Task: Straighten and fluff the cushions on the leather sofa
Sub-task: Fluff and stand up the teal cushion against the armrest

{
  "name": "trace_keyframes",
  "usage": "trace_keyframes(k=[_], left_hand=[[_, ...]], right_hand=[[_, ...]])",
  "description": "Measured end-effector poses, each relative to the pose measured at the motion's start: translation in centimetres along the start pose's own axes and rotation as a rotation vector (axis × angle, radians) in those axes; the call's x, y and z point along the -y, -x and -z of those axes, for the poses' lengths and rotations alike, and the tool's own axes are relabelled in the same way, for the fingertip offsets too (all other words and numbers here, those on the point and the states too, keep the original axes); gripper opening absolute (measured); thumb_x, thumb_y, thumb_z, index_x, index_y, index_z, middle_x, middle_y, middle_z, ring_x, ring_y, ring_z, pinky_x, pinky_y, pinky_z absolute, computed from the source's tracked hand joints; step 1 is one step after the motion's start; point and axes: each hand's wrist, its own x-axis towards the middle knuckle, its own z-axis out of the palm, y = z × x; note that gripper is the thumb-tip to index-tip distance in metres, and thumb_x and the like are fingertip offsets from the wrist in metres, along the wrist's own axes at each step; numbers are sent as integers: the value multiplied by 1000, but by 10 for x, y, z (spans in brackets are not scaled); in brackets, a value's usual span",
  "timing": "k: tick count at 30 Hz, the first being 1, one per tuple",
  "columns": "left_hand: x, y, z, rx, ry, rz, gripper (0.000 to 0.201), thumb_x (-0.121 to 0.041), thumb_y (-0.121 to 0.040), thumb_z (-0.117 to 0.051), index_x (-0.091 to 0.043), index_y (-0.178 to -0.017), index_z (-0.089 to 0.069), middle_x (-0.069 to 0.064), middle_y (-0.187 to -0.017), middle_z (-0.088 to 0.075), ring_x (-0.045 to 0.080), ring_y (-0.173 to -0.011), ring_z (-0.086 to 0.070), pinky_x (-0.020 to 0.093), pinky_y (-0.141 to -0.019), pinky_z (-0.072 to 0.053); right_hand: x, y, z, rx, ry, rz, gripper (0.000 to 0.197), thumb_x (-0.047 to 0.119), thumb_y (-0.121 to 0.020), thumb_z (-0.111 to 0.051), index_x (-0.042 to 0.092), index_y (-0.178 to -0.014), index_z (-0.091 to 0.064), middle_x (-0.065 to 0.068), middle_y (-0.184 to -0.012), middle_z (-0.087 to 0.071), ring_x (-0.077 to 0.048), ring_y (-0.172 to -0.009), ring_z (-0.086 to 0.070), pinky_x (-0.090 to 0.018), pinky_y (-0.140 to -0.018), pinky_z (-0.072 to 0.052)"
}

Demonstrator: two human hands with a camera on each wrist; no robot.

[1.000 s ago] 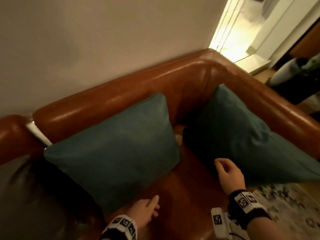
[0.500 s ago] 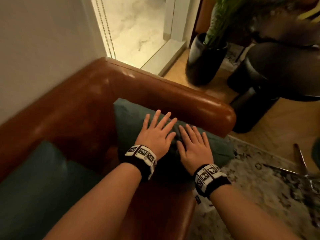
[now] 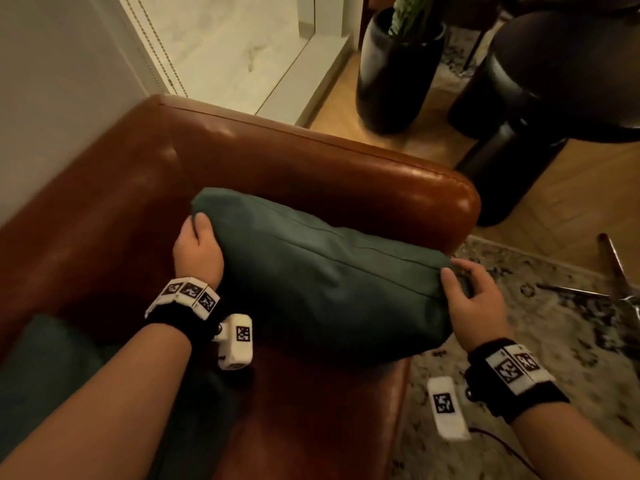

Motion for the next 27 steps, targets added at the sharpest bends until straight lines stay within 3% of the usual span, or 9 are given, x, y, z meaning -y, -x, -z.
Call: trace_keyframes(k=[3, 5, 7, 12, 15, 19, 22, 24, 27], left_hand=[[-6, -4, 17, 19, 26, -115, 27, -33, -101, -47, -11, -91, -60, 0, -82, -57, 10, -73, -52, 29, -68, -38], [-7, -15, 23, 7, 68, -116, 19, -36, -96, -55, -22, -84, -58, -3, -84, -60, 10, -76, -55, 30, -71, -44], [-9, -27, 21, 37, 79, -95, 7, -37, -92, -60, -31, -92, -58, -4, -97, -65, 14, -93, -61, 35, -85, -50], [-4, -23, 6, 272, -103, -11, 47, -37, -98, -53, -21, -141, -45, 6, -144, -48, 24, -133, -45, 31, -105, -37], [-17, 11, 4, 68, -428, -420, 55, -26, -95, -52, -17, -146, -36, 8, -160, -22, 28, -149, -16, 40, -120, -16], [-57, 82, -29, 433, -578, -935, 75, -63, -86, -46, -25, -149, -34, 2, -160, -28, 23, -151, -13, 53, -120, -8], [-74, 111, -50, 487, -797, -790, 101, -89, -70, -28, -34, -153, -20, -3, -162, -18, 23, -151, -8, 61, -116, 6], [-77, 101, -49, 401, -770, -722, 85, -84, -75, -29, -40, -147, -32, -7, -157, -31, 20, -148, -18, 65, -115, 0], [-79, 73, -30, 334, -514, -647, 59, -66, -85, -34, -35, -128, -60, -10, -137, -57, 16, -134, -43, 62, -114, -19]], right_hand=[[18, -11, 8, -120, 95, 109, 13, 22, -92, -66, 17, -103, -69, -4, -99, -68, -15, -93, -61, -6, -73, -45], [32, -24, 16, -154, 133, 143, 16, 26, -90, -68, 17, -103, -73, -2, -97, -69, -14, -94, -62, -8, -73, -45], [43, -39, 19, -176, 157, 113, 22, 31, -88, -69, 17, -104, -74, -2, -99, -70, -14, -95, -63, -18, -76, -48], [41, -55, 11, 1, 397, -279, 47, 50, -93, -56, 11, -114, -70, -13, -116, -68, -33, -111, -60, -34, -89, -43], [44, -44, 11, 73, 450, -282, 50, 49, -96, -52, 5, -94, -74, -15, -96, -69, -34, -98, -63, -33, -79, -43], [82, -33, -11, 34, 75, -231, 42, 48, -93, -55, 14, -78, -75, -6, -88, -70, -26, -93, -65, -36, -85, -50], [118, -23, -27, 289, -573, -365, 49, 43, -97, -37, 12, -107, -73, -13, -108, -72, -26, -99, -68, -39, -90, -51], [125, -24, -23, 389, -679, -362, 52, 39, -101, -25, 10, -123, -63, -16, -114, -71, -27, -106, -67, -39, -93, -50], [96, -28, -11, 303, -550, -409, 43, 35, -103, -29, 14, -117, -64, -16, -107, -72, -31, -111, -65, -41, -91, -51]])
